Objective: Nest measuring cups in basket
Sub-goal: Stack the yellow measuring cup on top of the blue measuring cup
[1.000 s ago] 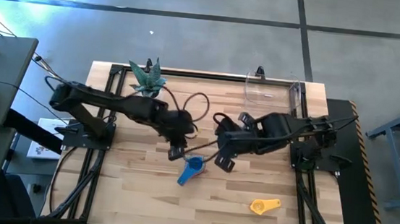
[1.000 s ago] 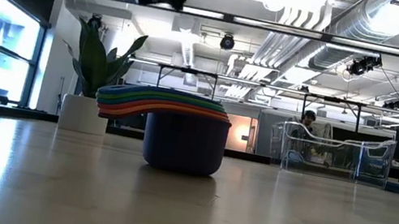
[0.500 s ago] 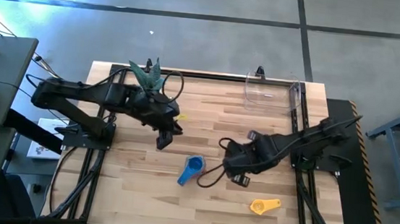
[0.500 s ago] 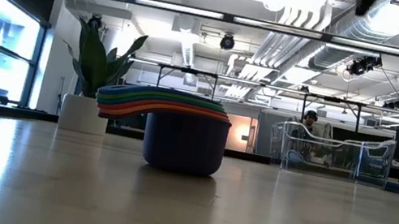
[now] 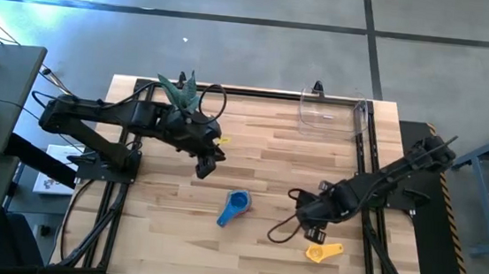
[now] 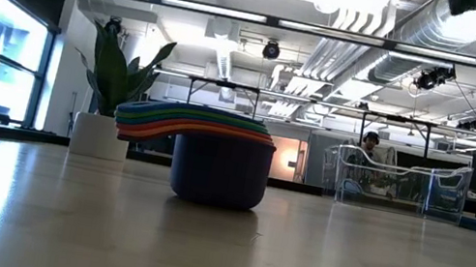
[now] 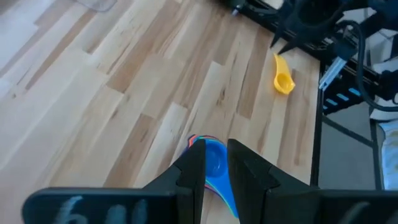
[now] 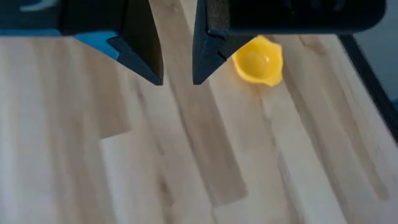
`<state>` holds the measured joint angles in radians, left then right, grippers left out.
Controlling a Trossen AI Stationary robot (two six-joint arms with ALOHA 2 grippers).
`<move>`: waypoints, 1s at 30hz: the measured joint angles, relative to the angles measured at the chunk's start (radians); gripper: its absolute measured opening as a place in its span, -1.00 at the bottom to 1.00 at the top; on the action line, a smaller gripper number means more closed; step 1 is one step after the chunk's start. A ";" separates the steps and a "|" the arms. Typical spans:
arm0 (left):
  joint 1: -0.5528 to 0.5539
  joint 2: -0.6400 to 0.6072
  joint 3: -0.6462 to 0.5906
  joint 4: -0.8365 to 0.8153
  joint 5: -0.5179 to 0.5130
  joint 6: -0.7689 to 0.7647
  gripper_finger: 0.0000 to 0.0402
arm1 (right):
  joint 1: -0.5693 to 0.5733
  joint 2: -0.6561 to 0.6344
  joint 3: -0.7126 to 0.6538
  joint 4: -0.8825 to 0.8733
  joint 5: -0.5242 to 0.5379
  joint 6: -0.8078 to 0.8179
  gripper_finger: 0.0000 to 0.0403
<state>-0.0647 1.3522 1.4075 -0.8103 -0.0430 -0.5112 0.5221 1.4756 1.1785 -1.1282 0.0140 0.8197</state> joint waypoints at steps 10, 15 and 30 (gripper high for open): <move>0.000 0.001 0.000 -0.001 -0.054 -0.117 -0.71 | 0.105 -0.023 -0.203 0.248 -0.106 0.018 -0.53; 0.000 0.001 0.000 -0.001 -0.075 -0.168 -0.71 | 0.161 -0.023 -0.274 0.350 -0.132 0.010 -0.36; -0.001 0.033 0.000 -0.002 -0.081 -0.221 -0.71 | 0.231 -0.023 -0.442 0.597 -0.118 -0.035 -0.27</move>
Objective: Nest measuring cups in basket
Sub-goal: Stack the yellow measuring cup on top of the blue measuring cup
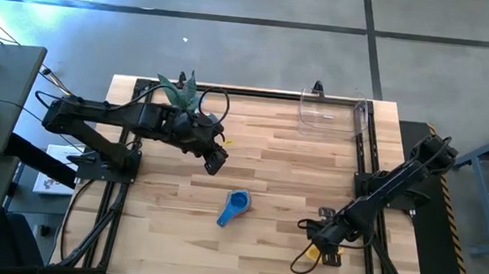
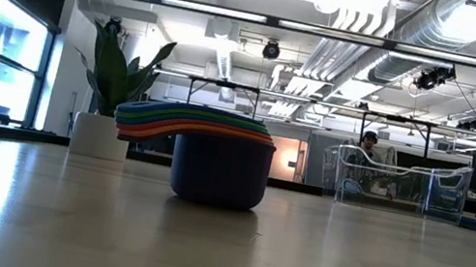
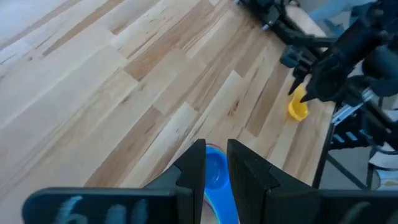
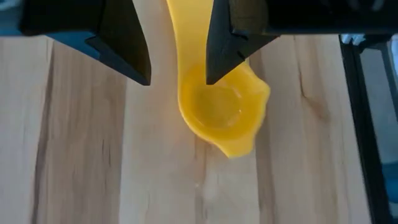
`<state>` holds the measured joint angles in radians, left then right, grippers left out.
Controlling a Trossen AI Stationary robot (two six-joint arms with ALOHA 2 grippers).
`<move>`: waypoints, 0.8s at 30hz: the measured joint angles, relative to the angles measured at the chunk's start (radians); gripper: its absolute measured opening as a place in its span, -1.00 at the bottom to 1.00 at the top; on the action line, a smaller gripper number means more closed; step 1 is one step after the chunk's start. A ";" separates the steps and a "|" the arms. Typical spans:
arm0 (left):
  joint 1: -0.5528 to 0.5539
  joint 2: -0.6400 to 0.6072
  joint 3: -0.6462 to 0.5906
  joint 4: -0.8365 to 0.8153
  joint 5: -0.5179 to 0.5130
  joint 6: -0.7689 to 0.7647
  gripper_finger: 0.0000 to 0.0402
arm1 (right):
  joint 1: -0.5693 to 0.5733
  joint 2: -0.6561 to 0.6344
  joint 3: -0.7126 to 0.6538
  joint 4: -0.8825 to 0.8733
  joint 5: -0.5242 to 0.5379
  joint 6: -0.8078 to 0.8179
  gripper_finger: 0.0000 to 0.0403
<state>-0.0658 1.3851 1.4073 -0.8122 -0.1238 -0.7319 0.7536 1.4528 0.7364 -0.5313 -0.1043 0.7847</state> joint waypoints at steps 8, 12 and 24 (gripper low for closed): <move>0.000 0.031 0.000 0.004 0.000 0.000 -0.71 | 0.000 0.031 0.000 0.059 0.046 -0.008 -0.27; 0.000 0.031 -0.003 0.002 0.000 0.000 -0.71 | 0.000 0.092 0.000 0.063 0.017 -0.017 -0.27; 0.000 0.044 -0.005 -0.005 0.001 0.001 -0.71 | -0.001 0.106 0.001 0.099 0.009 0.084 -0.92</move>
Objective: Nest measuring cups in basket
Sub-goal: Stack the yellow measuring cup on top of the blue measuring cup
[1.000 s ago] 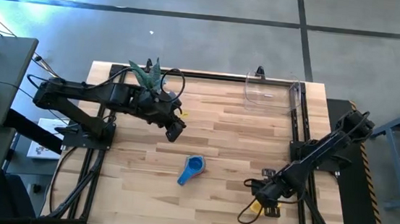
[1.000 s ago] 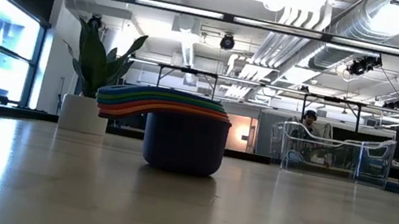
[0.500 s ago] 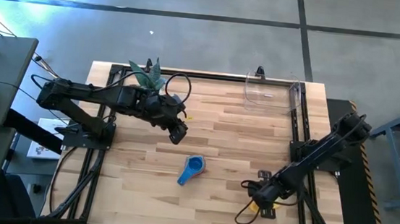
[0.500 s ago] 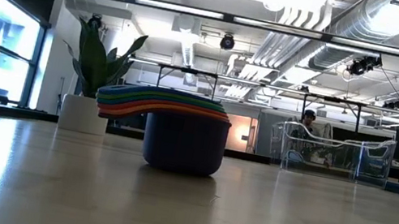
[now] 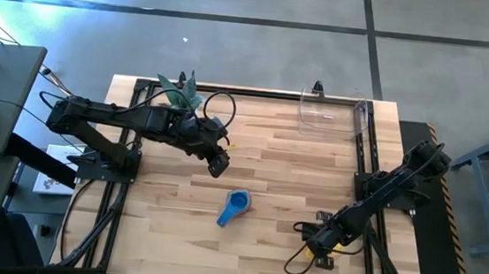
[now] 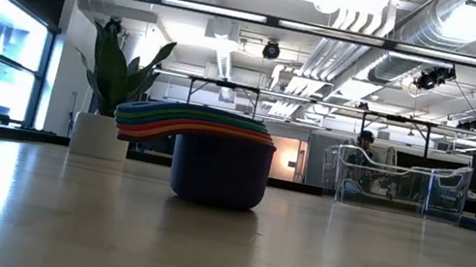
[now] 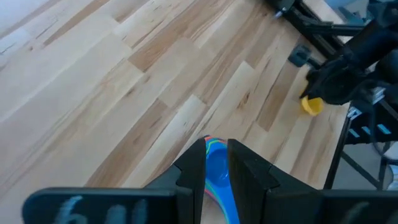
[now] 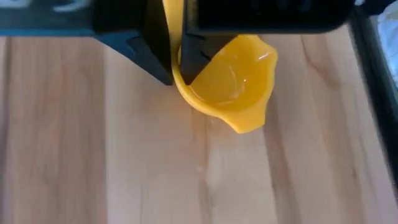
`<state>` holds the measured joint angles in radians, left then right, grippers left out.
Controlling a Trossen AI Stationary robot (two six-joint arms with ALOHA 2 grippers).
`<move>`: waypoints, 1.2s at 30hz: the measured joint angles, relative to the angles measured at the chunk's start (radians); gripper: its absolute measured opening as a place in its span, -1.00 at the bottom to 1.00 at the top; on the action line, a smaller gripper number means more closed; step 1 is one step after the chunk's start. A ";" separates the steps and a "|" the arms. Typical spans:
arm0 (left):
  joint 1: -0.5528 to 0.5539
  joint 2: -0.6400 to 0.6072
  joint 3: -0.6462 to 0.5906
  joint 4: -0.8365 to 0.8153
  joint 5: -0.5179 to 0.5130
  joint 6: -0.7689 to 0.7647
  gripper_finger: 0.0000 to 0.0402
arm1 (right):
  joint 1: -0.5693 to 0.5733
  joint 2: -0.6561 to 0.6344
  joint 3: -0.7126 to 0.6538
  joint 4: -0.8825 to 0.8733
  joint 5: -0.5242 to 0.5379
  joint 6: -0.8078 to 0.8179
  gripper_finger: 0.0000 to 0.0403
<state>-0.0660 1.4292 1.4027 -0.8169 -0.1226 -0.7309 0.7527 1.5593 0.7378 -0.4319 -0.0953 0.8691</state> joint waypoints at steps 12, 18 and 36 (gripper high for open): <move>-0.021 0.049 0.001 -0.149 0.065 0.052 -0.71 | -0.007 -0.010 0.000 0.016 0.005 0.276 -0.97; -0.086 0.080 0.002 -0.230 0.091 0.090 -0.71 | -0.028 -0.041 0.026 0.036 0.041 0.425 -0.98; -0.221 0.248 0.002 -0.295 0.081 0.167 -0.71 | -0.225 -0.050 0.277 -0.136 0.192 0.478 -1.00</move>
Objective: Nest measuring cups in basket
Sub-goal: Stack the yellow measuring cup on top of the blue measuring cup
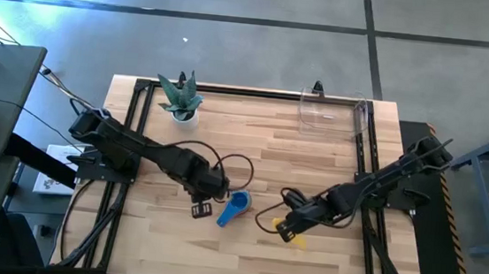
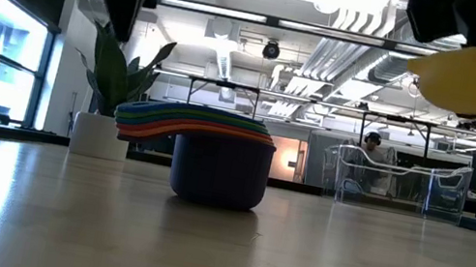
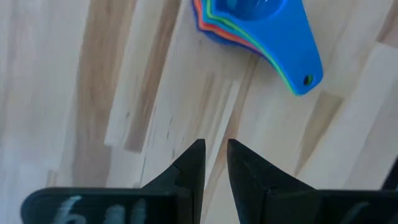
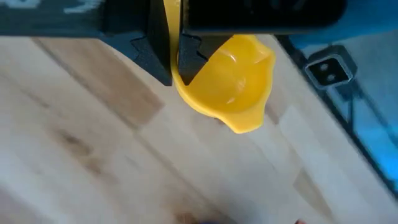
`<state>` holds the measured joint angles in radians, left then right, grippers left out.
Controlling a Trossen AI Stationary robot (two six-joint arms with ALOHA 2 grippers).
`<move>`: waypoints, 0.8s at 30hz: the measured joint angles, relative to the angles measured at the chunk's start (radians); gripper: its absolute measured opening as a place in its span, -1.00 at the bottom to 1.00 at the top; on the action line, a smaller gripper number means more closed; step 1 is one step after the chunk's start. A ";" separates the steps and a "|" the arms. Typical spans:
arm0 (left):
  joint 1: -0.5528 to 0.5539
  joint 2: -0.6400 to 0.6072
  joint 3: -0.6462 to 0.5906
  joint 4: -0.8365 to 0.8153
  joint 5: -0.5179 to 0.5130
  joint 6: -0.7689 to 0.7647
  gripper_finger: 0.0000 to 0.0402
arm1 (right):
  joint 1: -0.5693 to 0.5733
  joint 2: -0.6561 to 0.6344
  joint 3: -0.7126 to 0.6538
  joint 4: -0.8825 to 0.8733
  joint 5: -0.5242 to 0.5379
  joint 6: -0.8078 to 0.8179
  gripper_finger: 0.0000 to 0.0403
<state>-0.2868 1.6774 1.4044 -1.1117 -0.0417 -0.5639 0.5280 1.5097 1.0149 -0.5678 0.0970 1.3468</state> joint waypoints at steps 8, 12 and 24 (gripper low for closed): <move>-0.017 0.106 -0.001 0.013 0.000 0.043 -0.71 | -0.056 0.000 0.179 -0.322 0.006 -0.002 -1.00; -0.017 0.147 -0.001 0.029 -0.003 0.045 -0.71 | -0.079 0.000 0.262 -0.470 0.038 -0.011 -1.00; -0.014 0.208 -0.001 0.103 -0.015 0.041 -0.71 | -0.137 0.000 0.416 -0.742 0.096 -0.064 -1.00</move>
<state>-0.3011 1.8858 1.4038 -1.0090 -0.0570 -0.5229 0.3913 1.5093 1.4310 -1.3096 0.1935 1.2824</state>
